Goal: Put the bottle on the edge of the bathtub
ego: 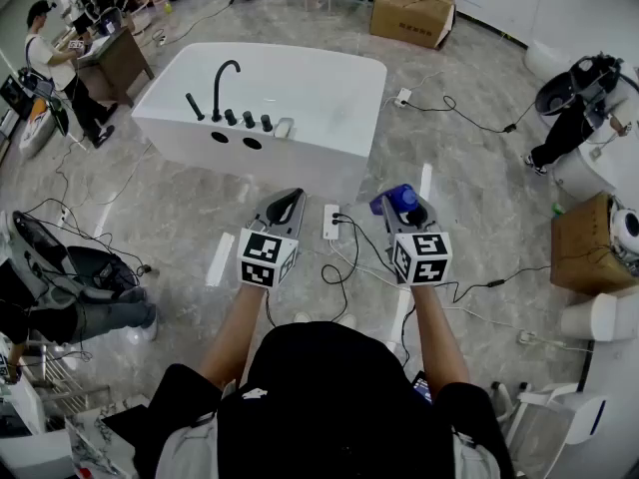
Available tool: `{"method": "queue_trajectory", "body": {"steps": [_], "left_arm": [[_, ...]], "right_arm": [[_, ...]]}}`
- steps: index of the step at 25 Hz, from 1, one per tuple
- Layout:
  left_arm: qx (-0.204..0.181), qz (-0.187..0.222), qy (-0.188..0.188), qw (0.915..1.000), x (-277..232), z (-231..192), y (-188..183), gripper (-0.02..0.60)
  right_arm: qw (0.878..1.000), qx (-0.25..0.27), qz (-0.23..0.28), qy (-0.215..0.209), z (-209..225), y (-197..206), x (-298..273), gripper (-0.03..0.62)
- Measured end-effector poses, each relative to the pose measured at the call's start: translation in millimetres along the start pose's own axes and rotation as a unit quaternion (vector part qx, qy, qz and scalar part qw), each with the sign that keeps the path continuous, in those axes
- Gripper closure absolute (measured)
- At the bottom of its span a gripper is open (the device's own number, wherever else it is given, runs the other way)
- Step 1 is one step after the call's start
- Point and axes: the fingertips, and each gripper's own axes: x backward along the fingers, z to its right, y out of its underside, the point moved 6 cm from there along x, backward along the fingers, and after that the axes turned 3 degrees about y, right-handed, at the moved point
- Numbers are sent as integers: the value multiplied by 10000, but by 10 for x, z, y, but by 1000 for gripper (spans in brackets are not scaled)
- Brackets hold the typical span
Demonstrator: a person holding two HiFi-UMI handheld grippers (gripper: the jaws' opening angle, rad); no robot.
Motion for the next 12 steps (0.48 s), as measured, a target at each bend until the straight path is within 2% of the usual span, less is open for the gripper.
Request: {"method": "queue_trajectory", "body": {"steps": [12], "left_arm": [[4, -104, -51, 9999, -169, 243, 2, 571]], "right_arm": [[9998, -122, -36, -148, 247, 100, 47, 431]]}}
